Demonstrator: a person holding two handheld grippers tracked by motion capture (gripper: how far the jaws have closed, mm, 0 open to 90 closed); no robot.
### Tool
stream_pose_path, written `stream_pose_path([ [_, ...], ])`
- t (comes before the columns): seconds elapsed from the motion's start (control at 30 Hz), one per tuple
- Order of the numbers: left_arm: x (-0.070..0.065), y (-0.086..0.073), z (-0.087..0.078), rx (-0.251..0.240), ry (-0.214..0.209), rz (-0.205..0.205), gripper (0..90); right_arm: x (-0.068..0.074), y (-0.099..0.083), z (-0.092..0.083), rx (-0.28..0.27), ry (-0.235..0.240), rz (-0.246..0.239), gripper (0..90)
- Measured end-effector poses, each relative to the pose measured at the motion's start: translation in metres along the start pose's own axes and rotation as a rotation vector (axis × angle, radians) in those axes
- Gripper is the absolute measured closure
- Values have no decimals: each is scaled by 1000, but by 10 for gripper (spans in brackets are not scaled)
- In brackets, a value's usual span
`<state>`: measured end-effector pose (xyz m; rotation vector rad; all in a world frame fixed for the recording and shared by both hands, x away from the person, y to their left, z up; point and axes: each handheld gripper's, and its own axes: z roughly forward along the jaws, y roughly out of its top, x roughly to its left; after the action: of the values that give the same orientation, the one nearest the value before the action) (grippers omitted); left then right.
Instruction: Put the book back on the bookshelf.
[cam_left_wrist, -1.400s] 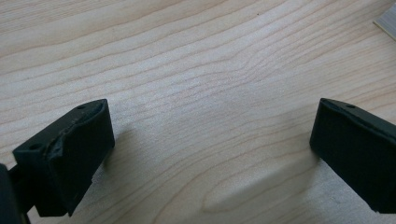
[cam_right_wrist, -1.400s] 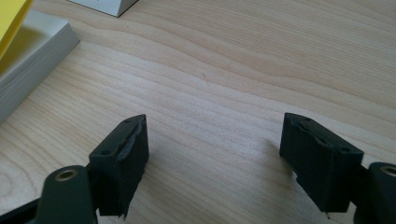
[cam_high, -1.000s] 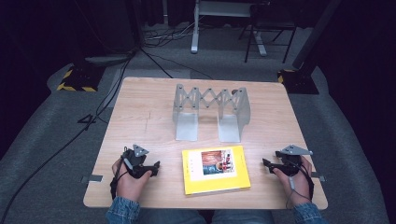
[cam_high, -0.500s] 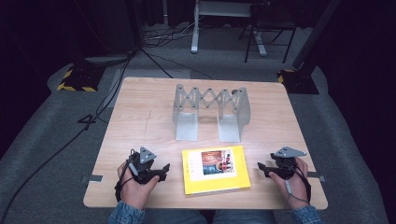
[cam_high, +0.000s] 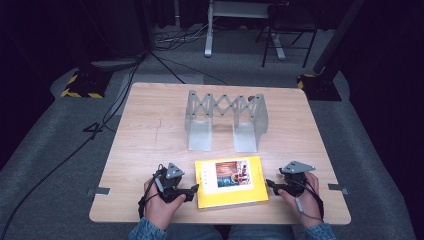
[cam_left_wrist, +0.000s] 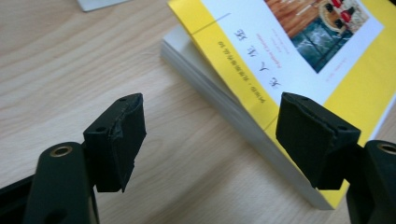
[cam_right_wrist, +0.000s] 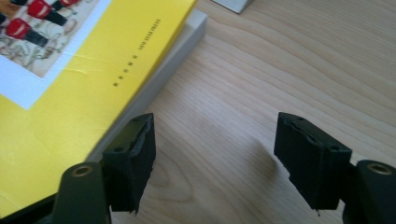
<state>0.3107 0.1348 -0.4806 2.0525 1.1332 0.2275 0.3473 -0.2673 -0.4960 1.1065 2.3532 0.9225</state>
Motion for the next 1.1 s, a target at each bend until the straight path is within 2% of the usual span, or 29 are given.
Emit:
stream_pose_path([
  [0.03,0,0,0,0,0,0,255,0,0,0,0,0,0,302],
  [0.07,-1,0,3,3,-26,2,267,4,1,2,-7,15,-7,364],
  [0.17,-2,-1,6,5,-31,-4,280,8,4,1,-1,18,-34,402],
  [0.2,-2,-1,7,8,-33,5,283,9,4,1,2,23,-37,444],
  [0.23,-2,-1,8,16,-40,-2,290,10,5,0,5,32,-42,473],
  [0.3,-2,-2,12,28,-52,-5,323,11,5,1,0,44,-44,472],
  [0.47,0,-3,17,56,-98,-31,325,18,6,4,-11,62,-36,472],
  [0.5,0,-4,18,48,-118,-28,329,19,7,4,-13,61,-34,469],
  [0.63,-3,-4,18,53,-104,-21,319,21,7,4,-9,50,-38,460],
  [0.7,-2,-4,18,53,-104,-18,319,21,7,4,-12,38,-36,408],
  [0.73,-2,-4,19,48,-106,-12,320,20,6,2,0,42,-39,361],
  [0.83,-2,-5,19,45,-107,-11,320,19,4,-3,-6,49,-27,349],
  [0.9,-2,-5,19,45,-106,-13,320,19,4,-11,-3,45,-42,335],
  [0.93,-2,-5,19,44,-106,-10,319,19,6,-18,10,65,-58,304],
  [1.03,-2,-5,19,42,-105,-11,319,23,7,-25,1,92,-57,303],
  [1.07,-2,-6,19,40,-106,-13,319,27,6,-29,1,122,-60,289],
  [1.1,-2,-6,19,40,-106,-13,319,27,6,-29,1,122,-60,289],
])
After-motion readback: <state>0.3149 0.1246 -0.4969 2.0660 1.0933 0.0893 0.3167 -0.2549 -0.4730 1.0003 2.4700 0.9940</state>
